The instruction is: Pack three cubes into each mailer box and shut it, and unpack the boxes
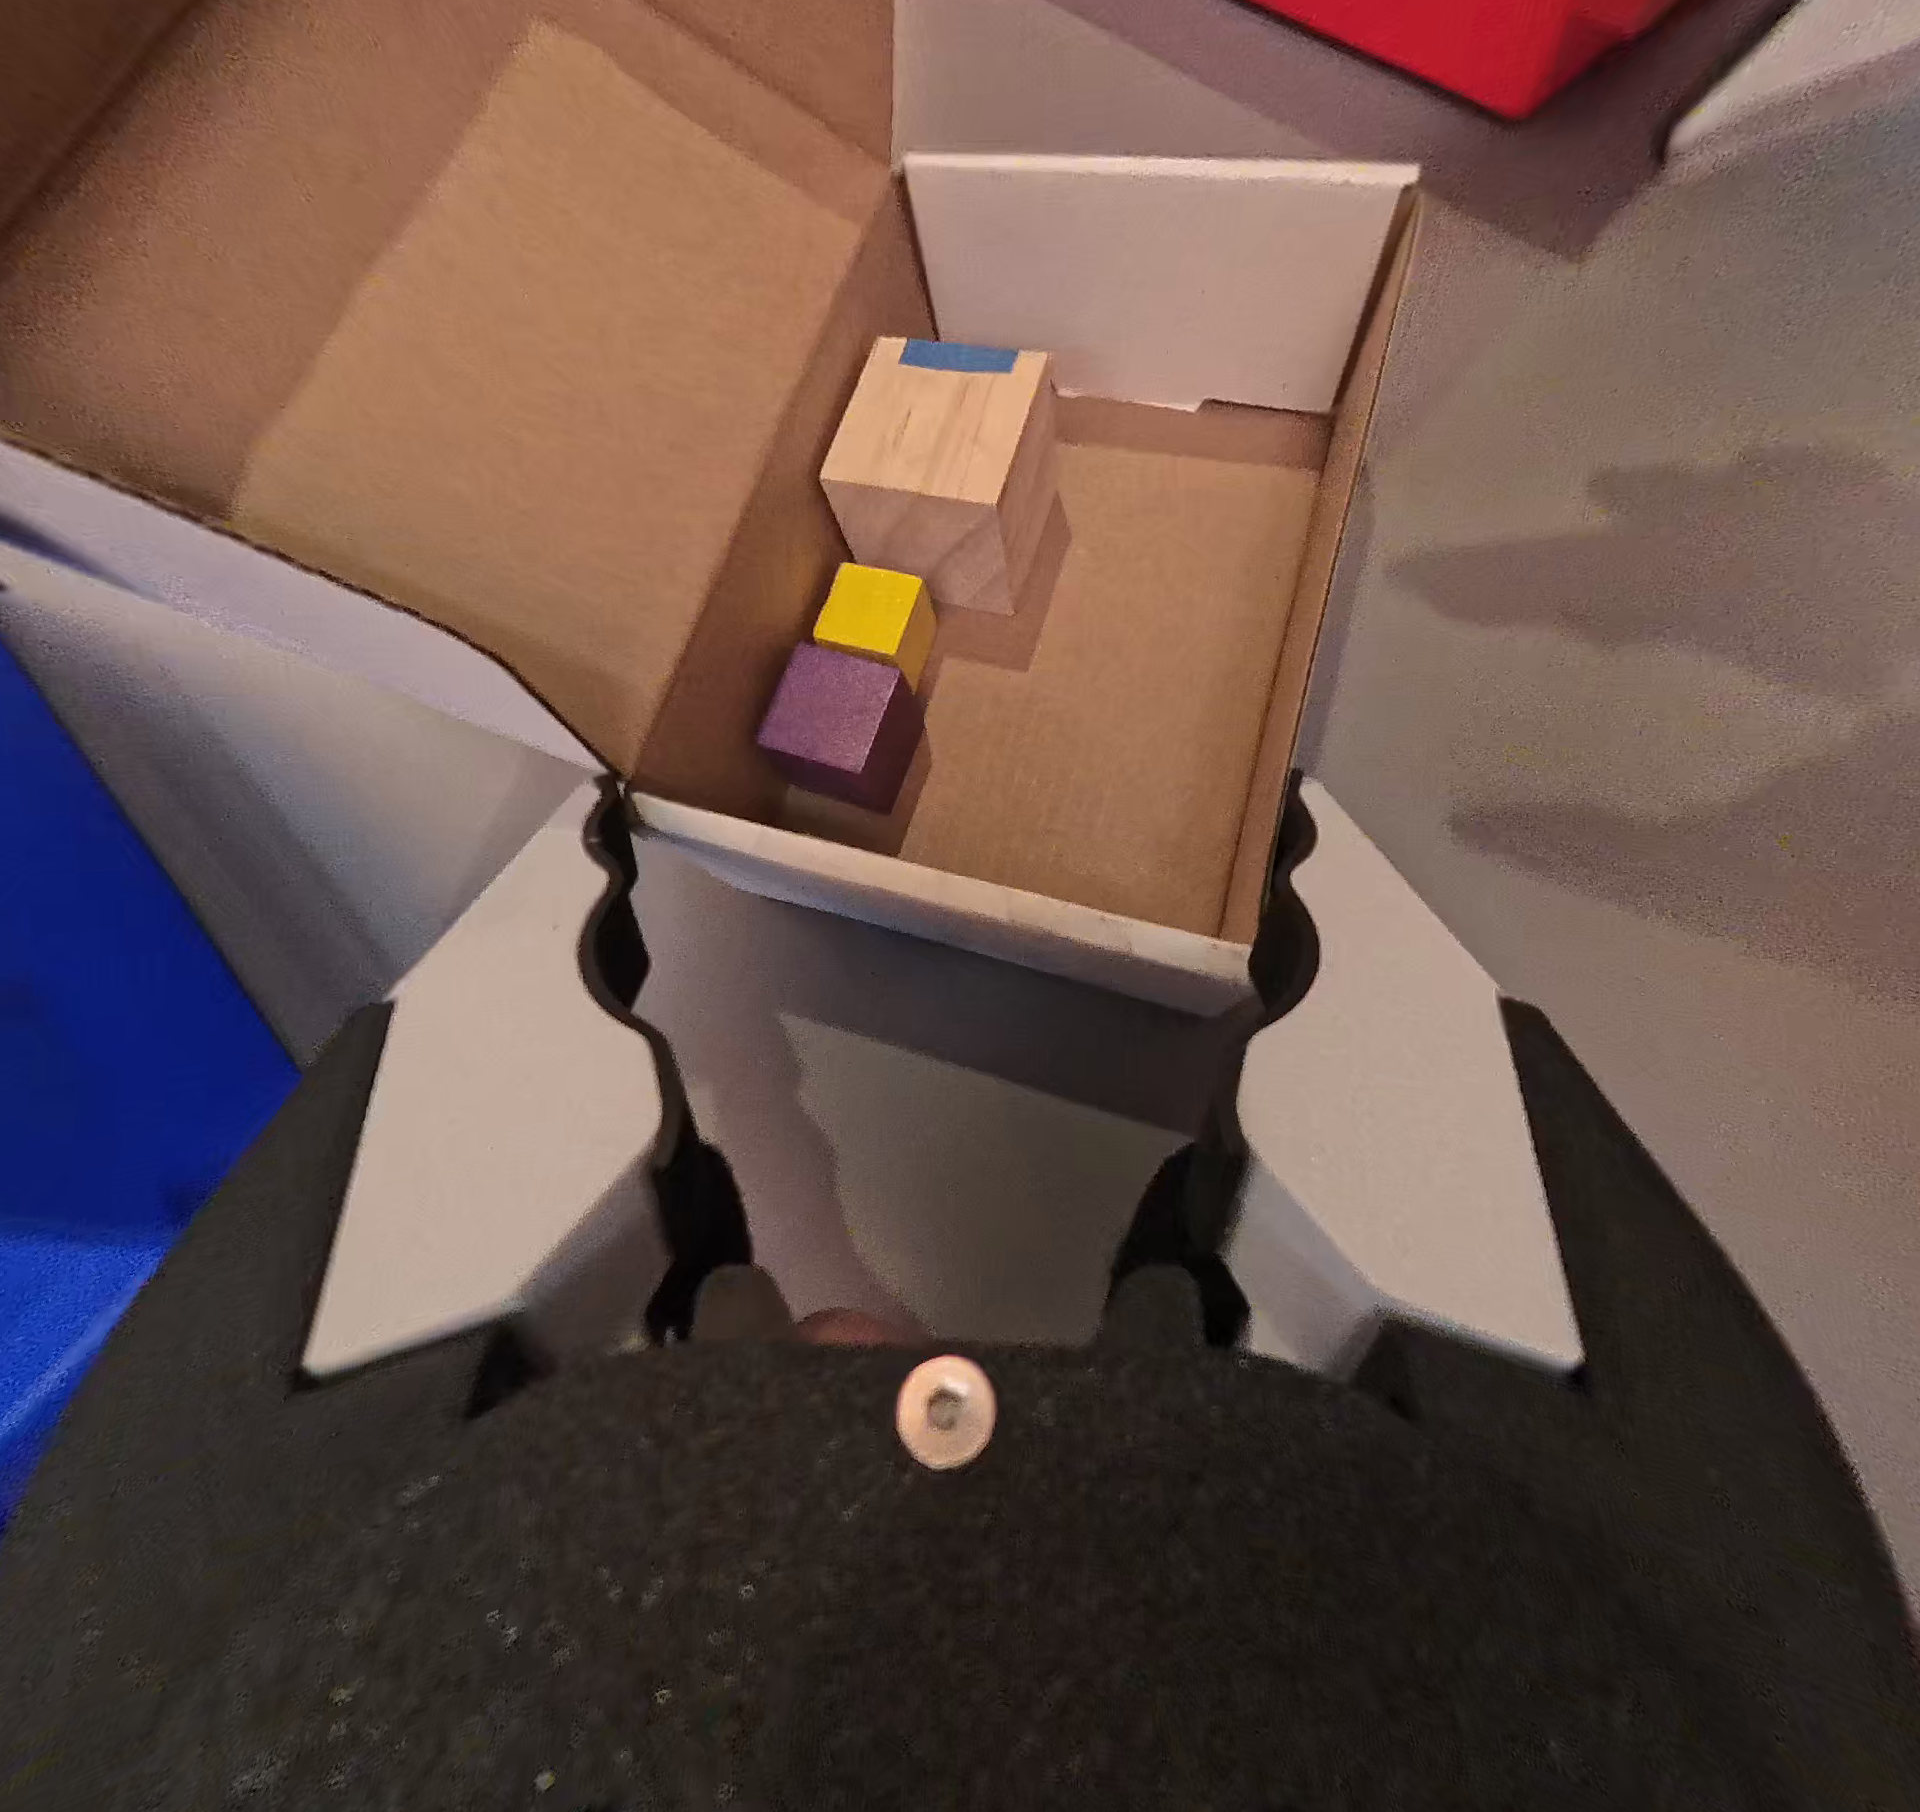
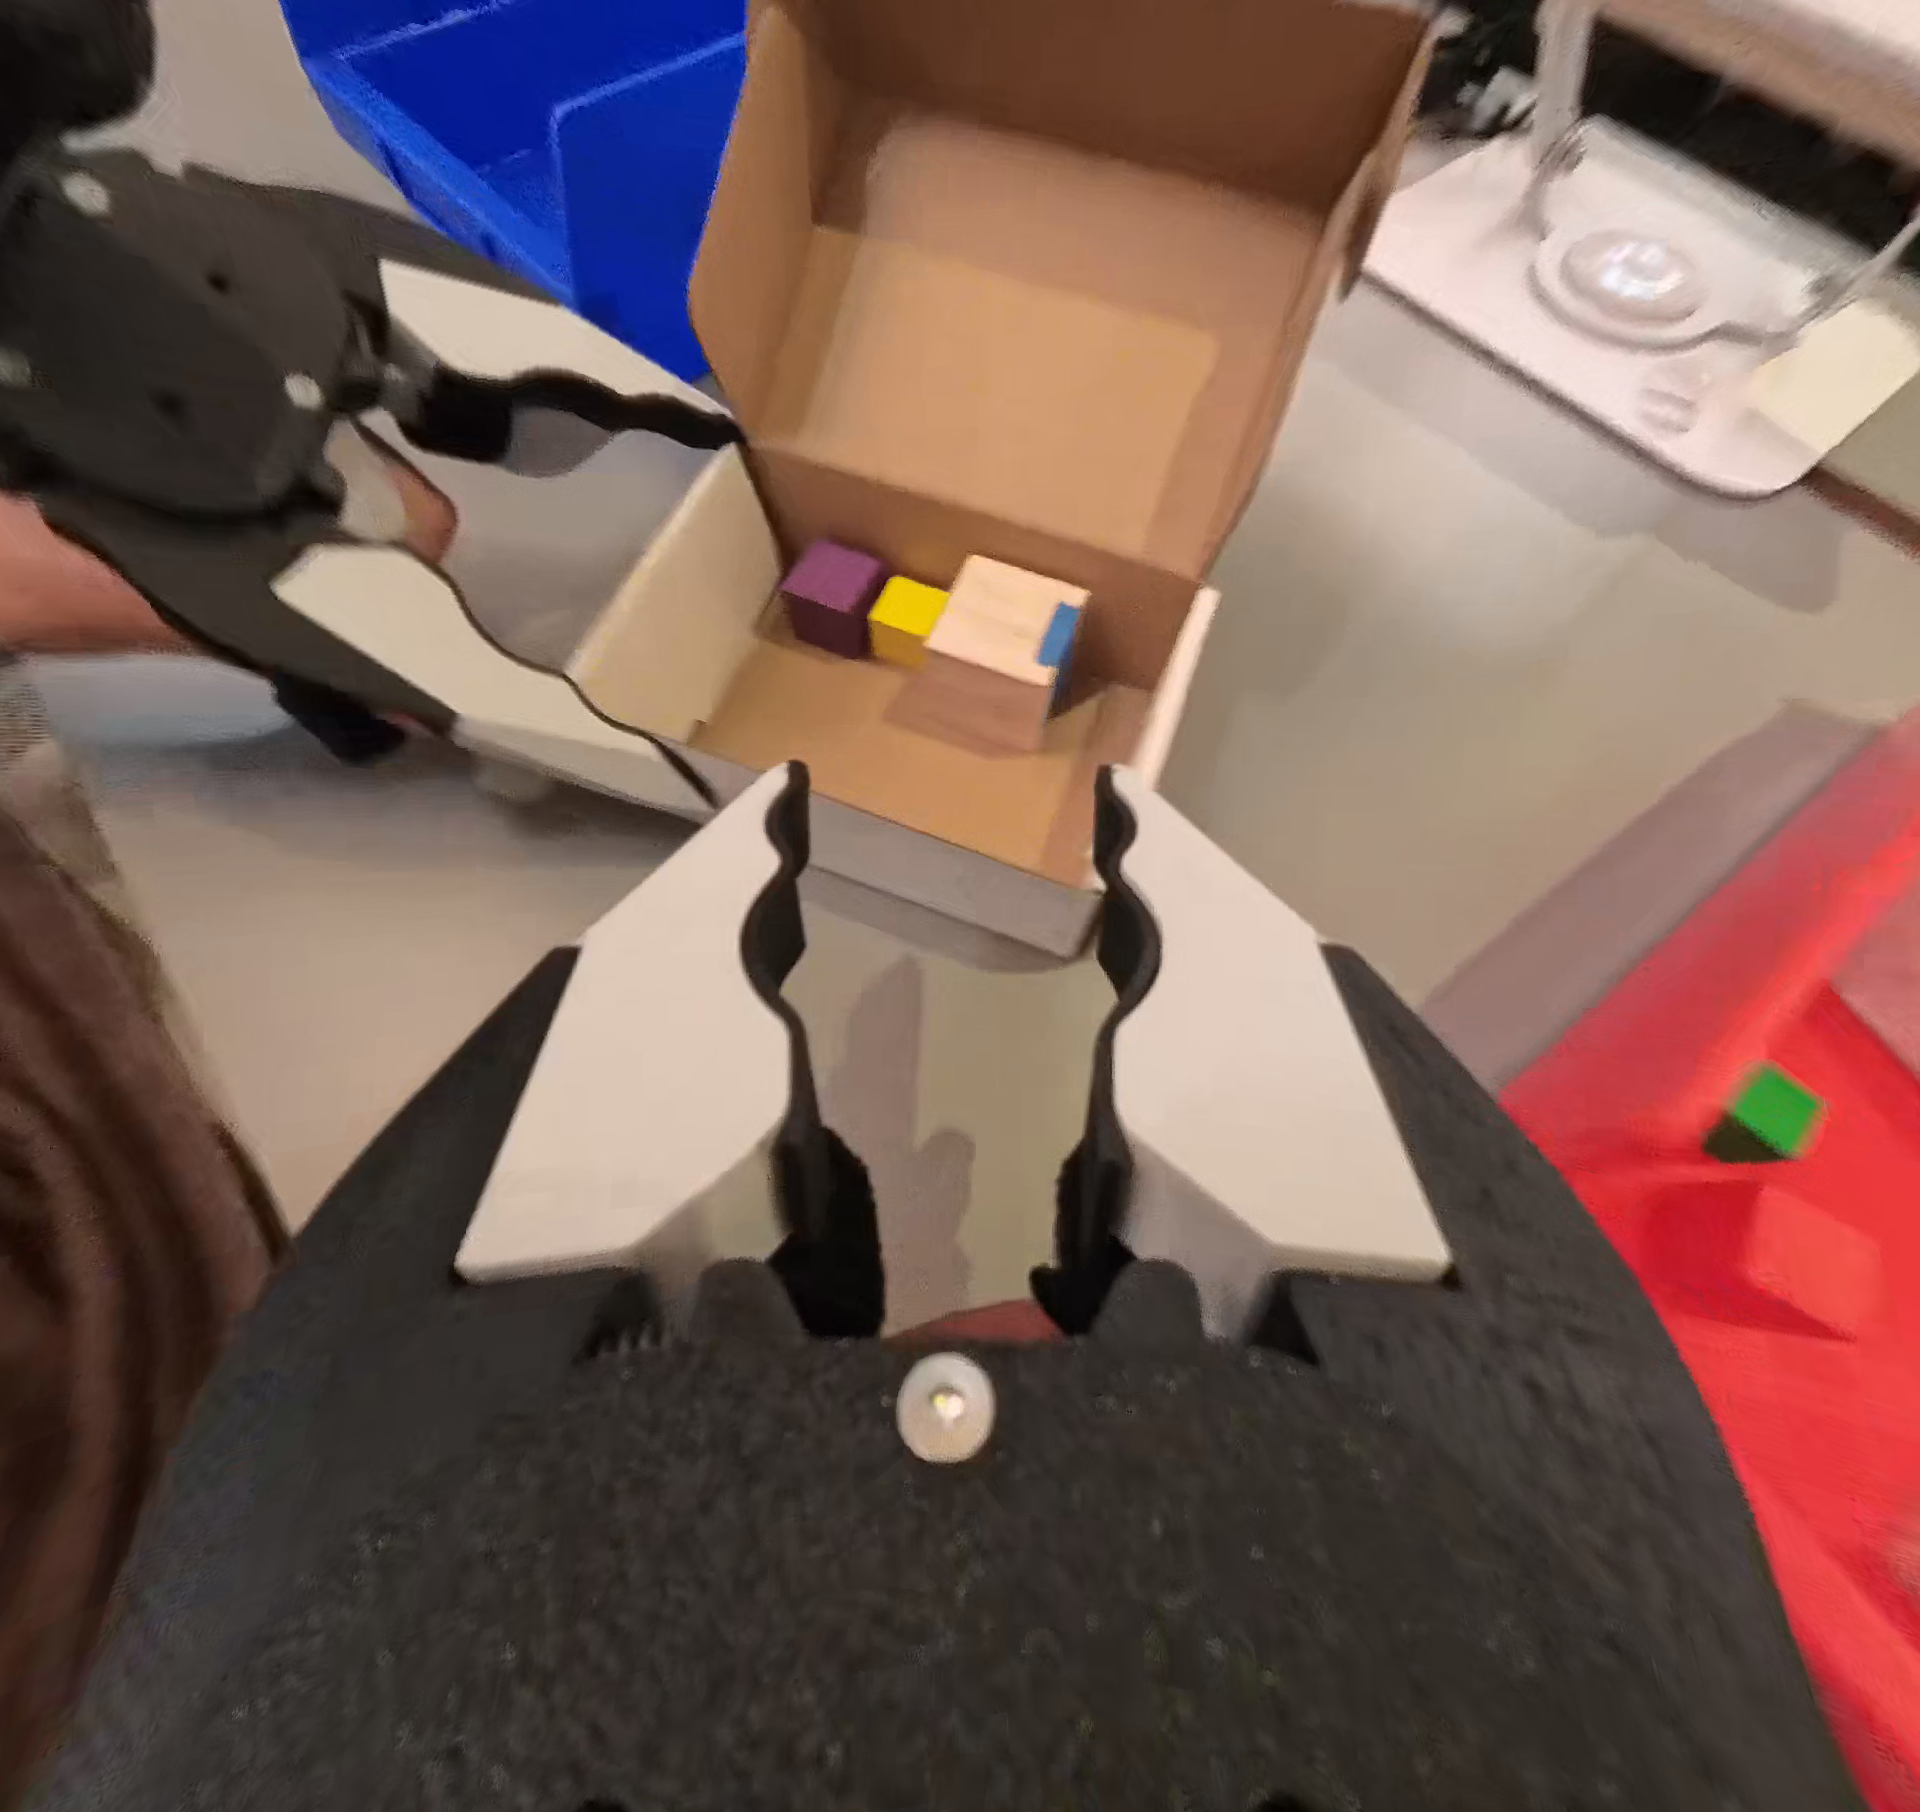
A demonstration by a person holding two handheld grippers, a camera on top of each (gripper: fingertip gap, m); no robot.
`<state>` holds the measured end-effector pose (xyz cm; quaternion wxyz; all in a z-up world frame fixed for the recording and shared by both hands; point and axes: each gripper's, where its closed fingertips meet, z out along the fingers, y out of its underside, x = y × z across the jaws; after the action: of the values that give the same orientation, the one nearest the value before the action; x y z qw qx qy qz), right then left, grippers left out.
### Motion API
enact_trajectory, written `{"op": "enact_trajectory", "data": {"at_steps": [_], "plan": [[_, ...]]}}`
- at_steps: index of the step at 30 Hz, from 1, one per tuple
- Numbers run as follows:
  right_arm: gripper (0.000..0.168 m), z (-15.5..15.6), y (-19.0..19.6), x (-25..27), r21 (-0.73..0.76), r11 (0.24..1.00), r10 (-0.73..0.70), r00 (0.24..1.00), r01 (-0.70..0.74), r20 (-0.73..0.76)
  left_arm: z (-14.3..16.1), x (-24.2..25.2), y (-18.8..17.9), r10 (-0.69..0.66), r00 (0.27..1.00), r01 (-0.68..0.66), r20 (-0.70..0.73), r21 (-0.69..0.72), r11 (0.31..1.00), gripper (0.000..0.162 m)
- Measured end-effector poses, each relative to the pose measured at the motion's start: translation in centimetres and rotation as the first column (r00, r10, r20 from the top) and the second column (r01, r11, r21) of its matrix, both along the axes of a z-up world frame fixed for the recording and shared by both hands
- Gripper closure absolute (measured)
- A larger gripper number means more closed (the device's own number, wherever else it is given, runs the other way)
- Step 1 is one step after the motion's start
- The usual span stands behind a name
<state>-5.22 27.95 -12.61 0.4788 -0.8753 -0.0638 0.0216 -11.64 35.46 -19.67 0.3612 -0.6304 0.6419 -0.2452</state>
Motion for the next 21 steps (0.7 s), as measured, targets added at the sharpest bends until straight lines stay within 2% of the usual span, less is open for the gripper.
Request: {"op": "enact_trajectory", "data": {"at_steps": [3, 7, 10, 14, 18, 21], "plan": [[0.111, -1.8, 2.5, -1.9, -0.143, 0.989, -0.046, 0.999, 0.045, 0.0, 0.1, -0.1, 0.0, 0.071, 0.997, -0.071, 0.027, 0.0, 0.997, 0.044], [0.113, -4.4, 6.2, -5.3, -0.294, 0.956, -0.023, 0.998, 0.003, -0.064, 0.1, -0.1, 0.0, 0.103, 0.994, -0.102, 0.044, -0.012, 0.995, 0.043], [0.119, -6.1, 7.8, -5.7, -0.407, 0.913, -0.067, 0.996, 0.039, -0.055, 0.1, -0.2, 0.0, 0.118, 0.992, -0.117, 0.045, -0.024, 0.993, 0.044], [0.125, -6.5, 9.5, -6.7, -0.453, 0.891, -0.096, 0.986, 0.026, -0.133, 0.1, -0.2, 0.0, 0.133, 0.989, -0.131, 0.059, -0.031, 0.991, 0.044], [0.126, -7.1, 10.2, -6.4, -0.488, 0.871, -0.121, 0.987, 0.054, -0.108, 0.2, -0.2, -0.1, 0.144, 0.987, -0.142, 0.065, -0.033, 0.989, 0.044], [0.134, -7.5, 10.7, -5.8, -0.511, 0.856, -0.129, 0.99, 0.082, -0.056, 0.2, -0.1, -0.1, 0.147, 0.987, -0.146, 0.065, -0.026, 0.989, 0.044]]}}
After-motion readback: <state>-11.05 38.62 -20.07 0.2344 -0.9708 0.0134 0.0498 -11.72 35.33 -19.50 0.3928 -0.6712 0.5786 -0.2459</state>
